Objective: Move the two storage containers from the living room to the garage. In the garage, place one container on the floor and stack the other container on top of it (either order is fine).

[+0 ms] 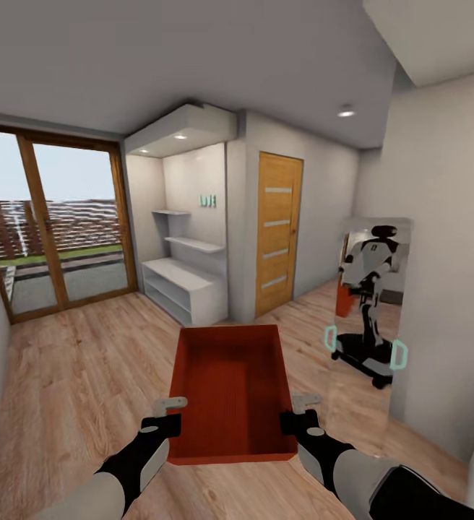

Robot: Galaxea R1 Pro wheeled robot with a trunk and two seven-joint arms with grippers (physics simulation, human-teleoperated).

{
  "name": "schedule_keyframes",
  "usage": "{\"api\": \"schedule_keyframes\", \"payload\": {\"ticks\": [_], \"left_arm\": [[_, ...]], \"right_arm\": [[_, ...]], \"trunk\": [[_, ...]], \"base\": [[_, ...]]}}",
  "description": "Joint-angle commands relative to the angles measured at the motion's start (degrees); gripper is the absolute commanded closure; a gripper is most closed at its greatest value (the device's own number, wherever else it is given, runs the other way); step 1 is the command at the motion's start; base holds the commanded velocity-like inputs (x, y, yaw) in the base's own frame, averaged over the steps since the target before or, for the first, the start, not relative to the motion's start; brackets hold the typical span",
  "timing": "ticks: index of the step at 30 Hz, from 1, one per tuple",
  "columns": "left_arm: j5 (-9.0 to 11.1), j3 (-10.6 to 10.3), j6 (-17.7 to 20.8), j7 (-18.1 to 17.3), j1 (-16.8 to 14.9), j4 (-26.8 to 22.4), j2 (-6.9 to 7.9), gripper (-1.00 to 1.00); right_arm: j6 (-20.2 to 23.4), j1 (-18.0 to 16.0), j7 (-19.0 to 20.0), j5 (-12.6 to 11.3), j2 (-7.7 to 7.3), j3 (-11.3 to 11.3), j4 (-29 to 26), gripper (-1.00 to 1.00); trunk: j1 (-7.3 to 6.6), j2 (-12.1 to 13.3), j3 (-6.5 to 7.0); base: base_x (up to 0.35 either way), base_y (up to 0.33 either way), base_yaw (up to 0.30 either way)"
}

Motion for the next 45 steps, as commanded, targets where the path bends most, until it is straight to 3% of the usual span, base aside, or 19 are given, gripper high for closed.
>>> {"api": "schedule_keyframes", "payload": {"ticks": [1, 16, 45], "left_arm": [[0.6, 1.3, -1.4, 2.8, -0.1, -0.2, 0.01, 1.0], [0.5, 1.3, -1.4, 2.8, -0.1, -0.3, 0.03, 1.0], [0.5, 1.3, -1.4, 2.8, -0.1, -0.3, 0.05, 1.0]], "right_arm": [[-0.2, 0.0, 2.9, 0.1, 0.05, -1.8, 0.1, 1.0], [-0.2, 0.0, 2.9, 0.1, 0.03, -1.8, 0.1, 1.0], [-0.2, 0.0, 2.8, 0.1, 0.05, -1.8, 0.1, 1.0]], "trunk": [[0.05, 0.0, -0.02], [0.05, 0.0, -0.02], [0.05, 0.0, -0.02]], "base": [[0.32, 0.0, 0.266], [0.321, 0.0, 0.241], [0.321, 0.0, 0.005]]}}
